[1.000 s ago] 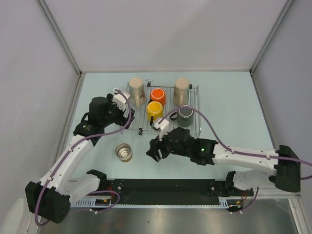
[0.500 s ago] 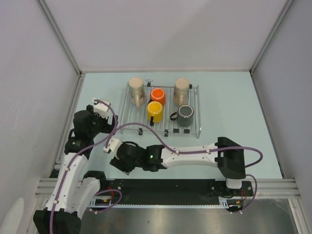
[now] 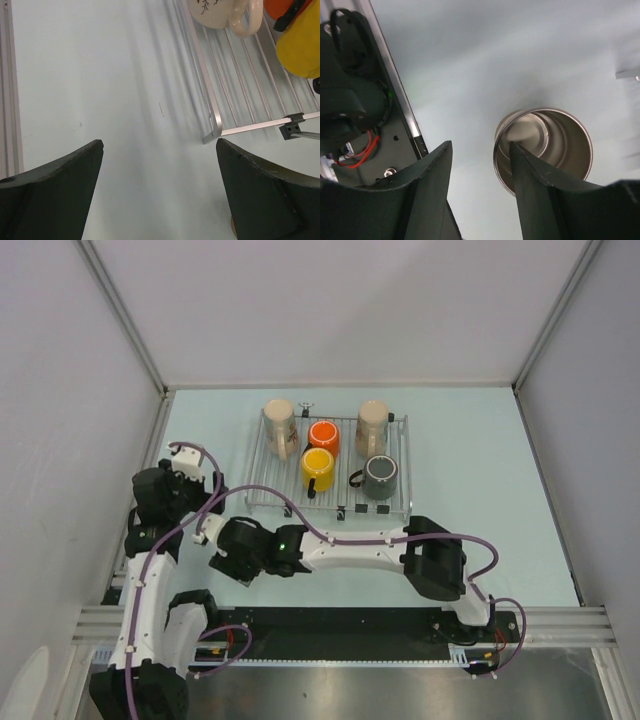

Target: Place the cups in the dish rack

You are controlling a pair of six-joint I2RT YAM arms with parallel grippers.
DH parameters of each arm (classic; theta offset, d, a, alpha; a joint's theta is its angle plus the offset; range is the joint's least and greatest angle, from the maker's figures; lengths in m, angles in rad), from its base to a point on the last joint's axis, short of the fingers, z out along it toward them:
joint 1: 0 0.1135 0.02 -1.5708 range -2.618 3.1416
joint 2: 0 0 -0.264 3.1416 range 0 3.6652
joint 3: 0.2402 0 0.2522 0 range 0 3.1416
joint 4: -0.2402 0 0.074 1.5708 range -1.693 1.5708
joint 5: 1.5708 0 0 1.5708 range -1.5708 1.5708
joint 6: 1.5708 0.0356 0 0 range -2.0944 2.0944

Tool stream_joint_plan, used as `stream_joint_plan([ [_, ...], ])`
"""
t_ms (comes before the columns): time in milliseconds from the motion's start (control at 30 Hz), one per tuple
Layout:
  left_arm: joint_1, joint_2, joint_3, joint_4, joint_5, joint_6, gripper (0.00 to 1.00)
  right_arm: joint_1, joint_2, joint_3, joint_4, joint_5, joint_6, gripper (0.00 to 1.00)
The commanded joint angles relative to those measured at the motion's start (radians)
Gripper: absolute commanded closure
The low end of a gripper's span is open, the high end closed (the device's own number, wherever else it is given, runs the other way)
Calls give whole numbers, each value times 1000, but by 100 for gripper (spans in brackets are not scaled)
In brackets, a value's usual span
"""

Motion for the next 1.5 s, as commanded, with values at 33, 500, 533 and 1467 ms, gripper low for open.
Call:
stream_joint_plan([
  [33,37,-11,9,18,108,-2,0,-39,40,19,-20,-35,17,48],
  [500,53,47,130,-88,281,-36,0,-122,-162,-204,89,-66,72,100],
  [533,53,58,160,-99,346,-34,0,-148,-208,-241,116,-90,84,100],
  [1467,-499,513,376,-177,1188,-24,0,-728,-965,-1015,1085,-839,756,100],
])
